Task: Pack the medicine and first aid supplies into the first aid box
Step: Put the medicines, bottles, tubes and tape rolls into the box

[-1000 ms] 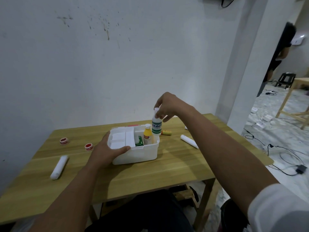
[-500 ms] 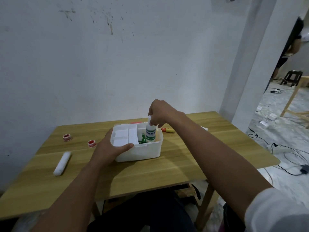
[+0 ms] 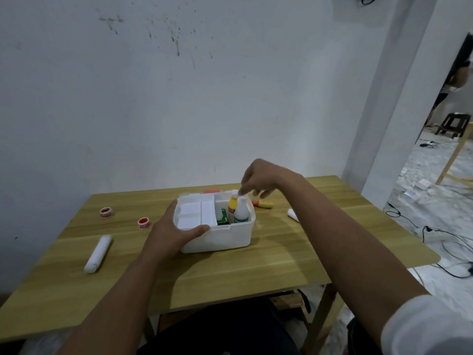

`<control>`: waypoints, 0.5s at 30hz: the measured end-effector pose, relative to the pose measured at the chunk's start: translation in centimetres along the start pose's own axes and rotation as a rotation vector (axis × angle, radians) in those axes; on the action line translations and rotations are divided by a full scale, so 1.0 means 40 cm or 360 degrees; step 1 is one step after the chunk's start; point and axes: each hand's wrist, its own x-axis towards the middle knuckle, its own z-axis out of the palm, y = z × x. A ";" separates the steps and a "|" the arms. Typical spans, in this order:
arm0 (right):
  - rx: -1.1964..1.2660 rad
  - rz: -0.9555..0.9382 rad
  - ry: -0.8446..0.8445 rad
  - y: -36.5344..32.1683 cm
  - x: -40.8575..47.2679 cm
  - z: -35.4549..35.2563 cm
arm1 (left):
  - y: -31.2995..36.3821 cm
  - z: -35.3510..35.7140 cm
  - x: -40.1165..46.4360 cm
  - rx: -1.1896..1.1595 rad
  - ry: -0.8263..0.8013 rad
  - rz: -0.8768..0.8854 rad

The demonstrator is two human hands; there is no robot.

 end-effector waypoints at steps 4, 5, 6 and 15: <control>-0.0289 0.0060 0.0395 0.085 0.082 0.008 | 0.006 -0.001 -0.004 -0.0018 0.0021 0.0048; -0.0396 0.0068 0.0356 0.110 0.098 0.033 | 0.009 0.000 -0.005 -0.0026 0.0029 0.0056; -0.0492 0.0072 0.0279 0.135 0.112 0.064 | 0.009 0.000 -0.005 -0.0035 0.0033 0.0063; -0.0703 0.0154 0.0273 0.252 0.140 0.183 | 0.000 0.002 0.004 -0.0021 0.0027 0.0004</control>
